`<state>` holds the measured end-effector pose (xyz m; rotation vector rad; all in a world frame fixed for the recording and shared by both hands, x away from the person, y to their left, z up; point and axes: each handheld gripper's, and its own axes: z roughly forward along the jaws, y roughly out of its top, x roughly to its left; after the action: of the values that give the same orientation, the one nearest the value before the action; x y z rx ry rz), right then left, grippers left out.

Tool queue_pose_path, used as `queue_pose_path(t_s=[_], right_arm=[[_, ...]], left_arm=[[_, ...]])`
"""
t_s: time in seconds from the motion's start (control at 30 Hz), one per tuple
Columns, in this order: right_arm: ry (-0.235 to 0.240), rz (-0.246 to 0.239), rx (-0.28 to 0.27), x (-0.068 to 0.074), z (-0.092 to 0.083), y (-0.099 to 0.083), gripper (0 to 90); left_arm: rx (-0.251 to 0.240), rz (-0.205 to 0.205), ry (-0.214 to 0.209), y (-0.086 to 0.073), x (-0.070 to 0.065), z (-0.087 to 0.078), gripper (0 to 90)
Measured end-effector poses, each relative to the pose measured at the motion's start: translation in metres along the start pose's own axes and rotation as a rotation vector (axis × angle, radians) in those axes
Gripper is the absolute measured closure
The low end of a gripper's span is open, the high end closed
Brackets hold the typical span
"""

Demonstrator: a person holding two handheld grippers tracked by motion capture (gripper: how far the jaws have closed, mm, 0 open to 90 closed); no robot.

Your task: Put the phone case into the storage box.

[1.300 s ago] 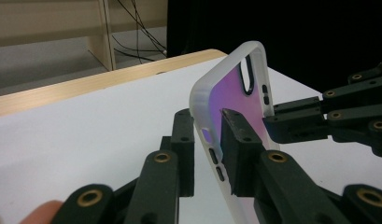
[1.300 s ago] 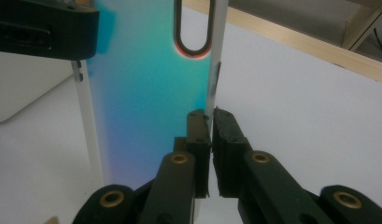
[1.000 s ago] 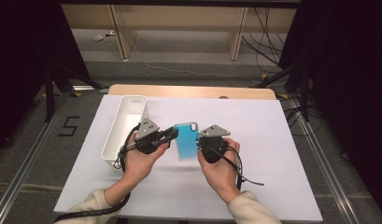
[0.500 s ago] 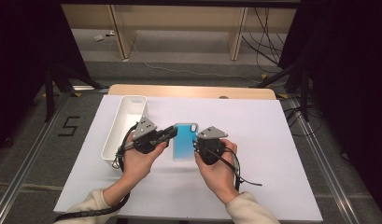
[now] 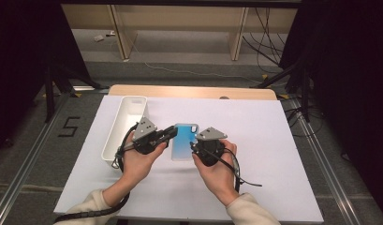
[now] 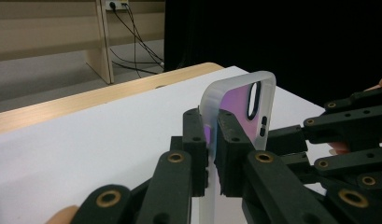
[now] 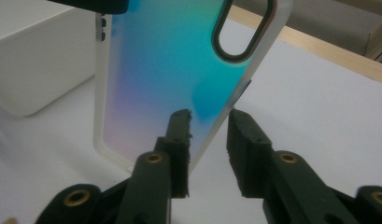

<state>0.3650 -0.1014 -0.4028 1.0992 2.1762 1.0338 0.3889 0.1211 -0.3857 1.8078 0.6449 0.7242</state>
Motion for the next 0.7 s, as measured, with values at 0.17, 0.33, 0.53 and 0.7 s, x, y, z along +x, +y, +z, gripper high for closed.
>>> queue_pose_path(t_s=[0.17, 0.33, 0.53, 0.7], right_arm=[[0.004, 0.012, -0.023, -0.002, -0.002, 0.001, 56.8], [0.003, -0.019, -0.05, -0.006, -0.003, 0.001, 44.5], [0.039, -0.029, -0.069, -0.009, -0.002, 0.001, 31.6], [0.095, -0.028, -0.069, -0.008, -0.002, 0.0, 23.1]], left_arm=[[-0.001, 0.001, -0.003, -0.001, 0.001, 0.0, 83.2], [-0.008, 0.003, 0.001, -0.002, 0.007, -0.001, 83.2], [-0.021, 0.002, -0.006, -0.002, 0.012, -0.002, 83.1], [-0.03, 0.003, -0.011, -0.003, 0.017, -0.004, 83.1]])
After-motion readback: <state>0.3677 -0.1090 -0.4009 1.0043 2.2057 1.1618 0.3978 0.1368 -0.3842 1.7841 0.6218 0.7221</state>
